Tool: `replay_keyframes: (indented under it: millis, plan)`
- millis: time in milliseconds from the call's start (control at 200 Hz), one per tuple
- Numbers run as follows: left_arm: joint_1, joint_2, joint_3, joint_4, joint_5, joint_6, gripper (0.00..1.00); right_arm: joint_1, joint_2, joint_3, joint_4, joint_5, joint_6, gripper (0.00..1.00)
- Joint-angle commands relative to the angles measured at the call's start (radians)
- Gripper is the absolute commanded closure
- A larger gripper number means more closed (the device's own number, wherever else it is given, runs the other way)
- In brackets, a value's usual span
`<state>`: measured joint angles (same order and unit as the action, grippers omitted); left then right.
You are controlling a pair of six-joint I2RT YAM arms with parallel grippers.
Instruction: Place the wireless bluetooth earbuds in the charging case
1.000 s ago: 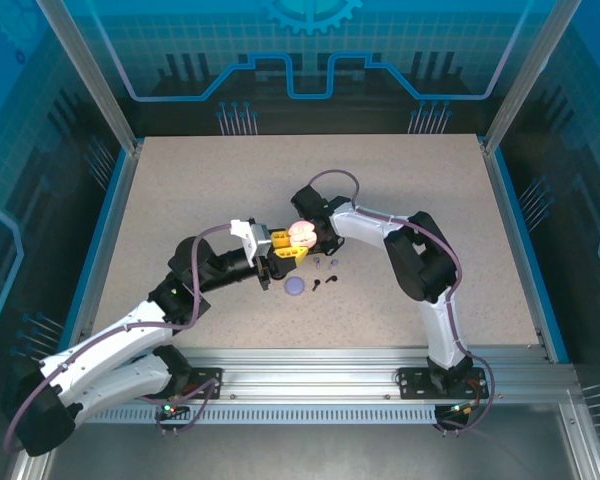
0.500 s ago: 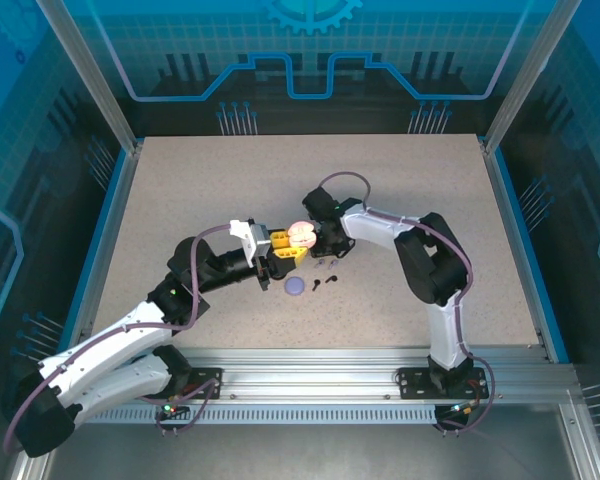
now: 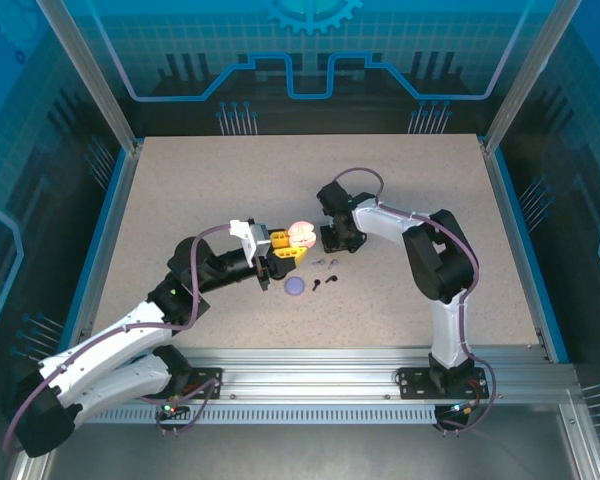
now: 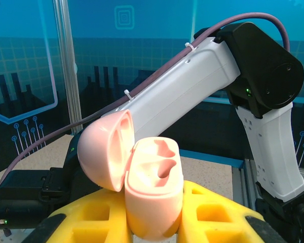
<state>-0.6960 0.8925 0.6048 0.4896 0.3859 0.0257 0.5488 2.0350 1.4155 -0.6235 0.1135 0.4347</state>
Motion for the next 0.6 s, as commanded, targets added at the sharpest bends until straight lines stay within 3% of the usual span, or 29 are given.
replay_keyframes:
  millis: [0,590]
  plan:
    - [-0.006,-0.012,-0.008,-0.001,-0.016,0.001,0.81,-0.006,0.023,0.037,-0.061,0.010,-0.018,0.67]
    - [-0.007,-0.020,-0.008,-0.013,-0.021,0.010,0.80,0.009,0.099,0.130,-0.133,0.018,-0.013,0.69]
